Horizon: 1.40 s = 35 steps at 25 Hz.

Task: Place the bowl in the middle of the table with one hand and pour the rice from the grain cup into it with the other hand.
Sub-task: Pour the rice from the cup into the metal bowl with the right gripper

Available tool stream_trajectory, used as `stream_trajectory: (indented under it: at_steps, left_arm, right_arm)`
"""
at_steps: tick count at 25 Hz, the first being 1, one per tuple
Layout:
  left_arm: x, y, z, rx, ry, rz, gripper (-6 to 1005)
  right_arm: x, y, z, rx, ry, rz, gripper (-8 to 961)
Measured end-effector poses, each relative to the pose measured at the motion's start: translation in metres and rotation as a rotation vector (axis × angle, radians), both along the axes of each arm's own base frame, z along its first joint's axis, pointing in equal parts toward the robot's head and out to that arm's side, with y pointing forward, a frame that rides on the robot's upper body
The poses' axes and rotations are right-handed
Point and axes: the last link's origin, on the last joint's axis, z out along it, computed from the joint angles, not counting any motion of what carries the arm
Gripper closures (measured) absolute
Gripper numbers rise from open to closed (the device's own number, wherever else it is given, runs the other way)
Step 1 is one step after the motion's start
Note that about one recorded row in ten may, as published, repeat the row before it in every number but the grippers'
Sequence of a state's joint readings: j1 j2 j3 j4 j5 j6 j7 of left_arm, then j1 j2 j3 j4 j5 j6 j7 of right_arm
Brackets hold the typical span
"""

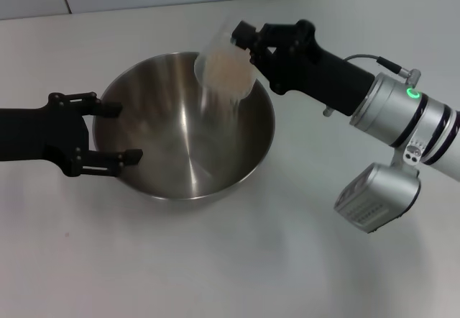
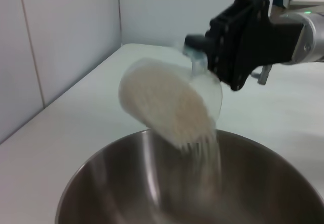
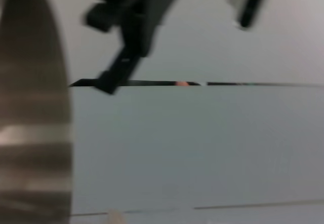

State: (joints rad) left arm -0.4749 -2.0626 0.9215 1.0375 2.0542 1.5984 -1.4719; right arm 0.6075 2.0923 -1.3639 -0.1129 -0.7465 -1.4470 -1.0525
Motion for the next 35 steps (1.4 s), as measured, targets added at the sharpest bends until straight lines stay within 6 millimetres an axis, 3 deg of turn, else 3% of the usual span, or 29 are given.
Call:
stream_trajectory:
  at_steps: [10, 29, 35]
  left_arm:
    - [0.008, 0.003, -0.002, -0.016, 0.005, -0.005, 137]
    - [0.013, 0.005, -0.005, -0.033, 0.007, -0.006, 138]
    - [0.014, 0.006, -0.005, -0.035, 0.011, -0.012, 137]
  right_arm:
    - [-0.007, 0.006, -0.003, 0.089, -0.111, 0.093, 949]
    - [-0.007, -0.003, -0.018, 0.23, -0.366, 0.299, 950]
    - [-0.017, -0.01, -0.031, 0.266, -0.423, 0.35, 950]
